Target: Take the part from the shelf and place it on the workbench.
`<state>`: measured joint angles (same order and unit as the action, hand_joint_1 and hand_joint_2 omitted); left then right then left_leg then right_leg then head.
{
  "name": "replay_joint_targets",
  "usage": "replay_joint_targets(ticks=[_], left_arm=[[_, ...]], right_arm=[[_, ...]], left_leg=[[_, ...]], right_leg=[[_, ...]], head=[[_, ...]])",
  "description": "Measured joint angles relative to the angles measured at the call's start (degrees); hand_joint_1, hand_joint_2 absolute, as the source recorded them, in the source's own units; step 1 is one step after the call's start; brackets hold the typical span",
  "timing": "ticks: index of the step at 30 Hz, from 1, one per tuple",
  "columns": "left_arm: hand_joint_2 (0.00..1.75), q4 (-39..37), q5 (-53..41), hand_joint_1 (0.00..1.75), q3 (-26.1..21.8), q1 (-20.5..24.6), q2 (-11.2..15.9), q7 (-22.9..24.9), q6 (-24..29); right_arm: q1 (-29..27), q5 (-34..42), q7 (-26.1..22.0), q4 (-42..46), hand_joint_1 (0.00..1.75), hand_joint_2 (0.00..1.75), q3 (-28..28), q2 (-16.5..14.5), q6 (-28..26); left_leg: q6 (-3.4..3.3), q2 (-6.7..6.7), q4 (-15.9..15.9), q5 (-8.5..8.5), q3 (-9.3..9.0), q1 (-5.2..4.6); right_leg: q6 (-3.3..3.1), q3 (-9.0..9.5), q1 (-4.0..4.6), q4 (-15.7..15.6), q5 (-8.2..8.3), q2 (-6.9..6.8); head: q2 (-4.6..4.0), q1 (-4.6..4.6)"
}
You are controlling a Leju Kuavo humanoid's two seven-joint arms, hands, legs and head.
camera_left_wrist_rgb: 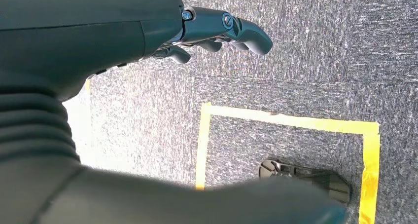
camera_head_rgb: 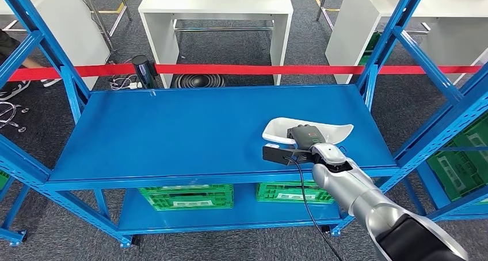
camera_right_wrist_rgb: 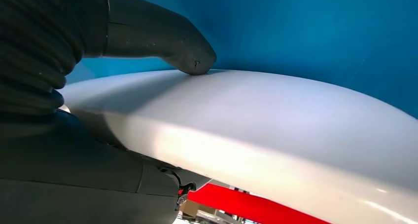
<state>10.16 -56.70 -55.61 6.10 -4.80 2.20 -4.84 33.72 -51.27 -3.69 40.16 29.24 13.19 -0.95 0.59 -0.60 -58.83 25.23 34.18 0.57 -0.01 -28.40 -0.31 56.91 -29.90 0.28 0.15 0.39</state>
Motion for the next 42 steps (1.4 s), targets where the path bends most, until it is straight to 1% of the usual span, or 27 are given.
replay_joint_targets(ticks=[6,8,11,13,15,18,23,26,30,33,35,36,37,38,39,40,41,42], left_arm=[[1.75,0.0,0.9,0.00,-1.0,0.1,-0.5,-0.5,0.4],[1.75,0.0,1.4,0.00,-1.3,0.1,-0.7,-0.6,0.4],[1.75,0.0,1.9,0.00,-2.0,0.2,-1.0,-0.2,0.4],[1.75,0.0,1.9,0.00,-2.3,0.2,-1.2,0.2,0.4],[1.75,0.0,1.8,0.00,-2.5,0.2,-1.5,0.3,0.5],[1.75,-0.1,1.8,0.00,-2.8,0.1,-2.0,0.8,1.0],[1.75,-0.2,0.4,0.00,-3.0,-0.7,-2.7,3.0,1.8],[1.75,-0.2,-0.4,0.00,-3.0,-1.3,-3.1,4.7,2.4],[1.75,-0.2,-1.2,0.00,-3.0,-1.5,-3.2,6.1,3.6],[1.75,-0.2,-2.0,0.00,-3.0,-1.7,-3.2,5.9,4.1],[1.75,-0.2,-2.6,0.00,-2.9,-1.7,-3.2,5.7,4.0],[1.75,-0.2,-2.9,0.00,-2.9,-1.7,-3.2,5.6,4.0],[1.75,-0.2,-3.2,0.00,-2.8,-1.7,-3.2,5.7,4.0],[1.75,-0.2,-3.3,0.00,-2.8,-1.7,-3.1,5.7,3.9],[1.75,-0.2,-3.5,0.00,-2.8,-1.7,-3.1,5.7,4.0],[1.75,-0.1,-3.5,0.00,-2.8,-1.7,-3.1,5.7,4.1],[1.75,-0.1,-3.5,0.00,-2.8,-1.7,-3.0,5.6,4.2],[1.75,-0.1,-3.4,0.00,-2.8,-1.7,-2.9,5.3,4.4]], right_arm=[[0.5,0.9,-0.2,0.0,1.75,1.75,0.2,-0.1,0.5],[0.5,2.8,-1.1,0.3,1.75,1.75,0.1,0.0,0.1],[0.2,8.2,-3.3,2.6,1.75,1.75,-0.6,0.6,-0.6],[-0.2,13.0,-4.4,5.8,1.75,1.75,-1.9,1.3,-0.4],[-0.5,19.2,-5.8,11.0,1.75,1.75,-4.2,2.4,0.4],[-0.5,28.1,-8.3,19.9,1.75,1.75,-8.6,4.7,3.2],[-0.6,39.8,-14.3,31.7,1.75,1.75,-14.9,7.9,8.6],[-0.6,42.9,-15.4,36.2,1.75,1.75,-16.6,8.6,10.7],[-1.4,44.9,-16.3,40.9,1.75,1.75,-17.1,8.8,10.7],[-3.3,45.5,-18.4,44.1,1.75,1.75,-17.4,8.8,9.5],[-4.7,46.0,-20.2,45.9,1.75,1.75,-17.6,8.8,9.5],[-5.2,46.3,-21.1,46.5,1.75,1.75,-17.6,8.8,9.7],[-5.6,46.7,-22.0,46.8,1.75,1.75,-17.6,8.8,10.1],[-6.0,47.1,-22.8,47.0,1.75,1.75,-17.6,8.7,10.5],[-6.4,47.4,-23.7,47.1,1.75,1.75,-17.6,8.7,10.7],[-6.8,47.6,-24.4,47.1,1.75,1.75,-17.6,8.5,10.9],[-7.3,47.7,-25.0,47.1,1.75,1.75,-17.6,8.3,10.9],[-7.6,48.0,-25.7,47.1,1.75,1.75,-17.6,8.0,11.0]], left_leg=[[0.00,0.01,0.0,0.00,0.00,0.00],[0.00,0.02,0.0,0.00,0.00,0.00],[0.00,0.08,0.0,0.00,0.04,-0.02],[0.02,0.10,0.0,-0.02,0.10,-0.03],[0.04,0.06,0.0,-0.05,0.19,-0.05],[0.04,-0.05,0.0,-0.06,0.25,-0.08],[-0.05,-0.09,0.0,0.02,0.35,-0.26],[-0.17,-0.07,0.0,0.11,0.35,-0.38],[-0.49,-0.09,-0.2,0.30,0.36,-0.58],[-0.92,-0.09,-0.3,0.48,0.38,-0.77],[-1.35,0.01,0.1,0.18,0.25,-0.59],[-1.58,0.09,0.4,-0.08,0.21,-0.43],[-1.78,0.19,0.6,-0.27,0.22,-0.28],[-1.91,0.28,0.7,-0.37,0.30,-0.25],[-1.96,0.32,0.7,-0.41,0.47,-0.26],[-1.94,0.34,0.6,-0.44,0.63,-0.28],[-1.90,0.35,0.5,-0.48,0.78,-0.29],[-1.82,0.35,0.4,-0.52,0.93,-0.27]], right_leg=[[0.00,-0.02,0.00,0.0,0.00,0.01],[0.00,-0.04,0.00,0.0,0.00,0.01],[0.02,-0.10,-0.01,0.0,0.03,0.07],[0.05,-0.18,-0.02,0.0,0.08,0.10],[0.08,-0.26,-0.05,0.0,0.12,0.09],[0.12,-0.30,-0.08,0.0,0.15,0.04],[0.16,-0.31,-0.23,0.0,0.12,0.00],[0.27,-0.34,-0.35,0.0,0.08,0.01],[0.63,-0.31,-0.57,-0.1,-0.05,0.00],[1.10,-0.14,-0.73,-0.3,-0.06,0.00],[1.44,-0.12,-0.80,-0.1,-0.29,0.01],[1.58,-0.57,-0.80,1.0,-1.08,0.00],[1.68,-1.59,-0.82,3.2,-2.52,-0.02],[1.78,-3.20,-0.85,6.6,-4.46,-0.05],[1.88,-5.18,-0.84,10.7,-6.38,-0.05],[1.95,-6.96,-0.86,14.3,-7.65,-0.05],[1.97,-8.02,-0.88,16.4,-7.81,-0.05],[1.92,-8.03,-0.91,16.2,-6.79,-0.06]], head=[[0.00,0.00],[0.00,0.00],[0.00,-0.01],[0.00,-0.01],[0.00,0.00],[0.00,0.00],[0.00,0.00],[0.00,-0.01],[0.00,-0.01],[0.00,-0.02],[0.00,-0.01],[0.00,0.01],[0.00,0.05],[0.00,0.10],[0.00,0.14],[0.00,0.16],[0.00,0.17],[0.00,0.17]])
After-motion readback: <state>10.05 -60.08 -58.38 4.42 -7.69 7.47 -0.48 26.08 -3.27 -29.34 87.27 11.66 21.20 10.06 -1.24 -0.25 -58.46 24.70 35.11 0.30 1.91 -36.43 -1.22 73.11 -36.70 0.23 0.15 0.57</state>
